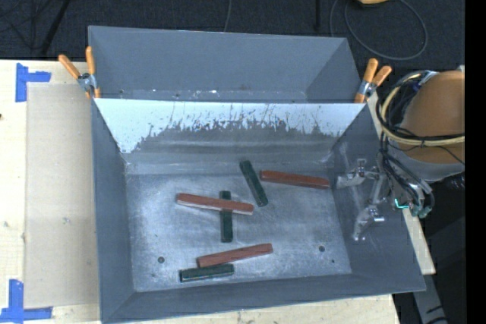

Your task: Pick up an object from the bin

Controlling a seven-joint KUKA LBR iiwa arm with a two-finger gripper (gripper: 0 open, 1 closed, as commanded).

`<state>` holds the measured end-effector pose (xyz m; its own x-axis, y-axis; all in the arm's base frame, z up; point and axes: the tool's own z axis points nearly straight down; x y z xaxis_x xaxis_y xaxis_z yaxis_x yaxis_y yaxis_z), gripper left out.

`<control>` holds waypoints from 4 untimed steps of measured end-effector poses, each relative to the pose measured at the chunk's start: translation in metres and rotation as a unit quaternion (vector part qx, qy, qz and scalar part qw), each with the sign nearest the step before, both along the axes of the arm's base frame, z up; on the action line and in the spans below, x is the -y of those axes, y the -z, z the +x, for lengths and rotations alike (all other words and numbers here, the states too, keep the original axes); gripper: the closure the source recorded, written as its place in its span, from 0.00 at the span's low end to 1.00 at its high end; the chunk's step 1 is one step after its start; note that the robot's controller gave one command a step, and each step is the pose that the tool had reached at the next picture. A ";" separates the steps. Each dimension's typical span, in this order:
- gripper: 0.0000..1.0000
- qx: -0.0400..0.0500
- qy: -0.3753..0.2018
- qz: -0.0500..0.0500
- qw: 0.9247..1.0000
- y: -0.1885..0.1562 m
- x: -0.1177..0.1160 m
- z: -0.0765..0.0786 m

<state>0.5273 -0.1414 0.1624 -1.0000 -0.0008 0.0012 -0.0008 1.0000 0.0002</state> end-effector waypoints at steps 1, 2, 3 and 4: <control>0.00 0.003 0.008 -0.001 1.000 0.031 0.002 0.050; 1.00 0.004 0.040 -0.001 0.999 0.086 -0.023 0.064; 1.00 0.004 0.040 -0.001 0.999 0.086 -0.023 0.064; 1.00 0.002 0.019 -0.001 1.000 -0.069 -0.020 0.085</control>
Offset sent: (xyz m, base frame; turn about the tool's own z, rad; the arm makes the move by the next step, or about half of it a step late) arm 0.0614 0.0224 -0.0895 0.0823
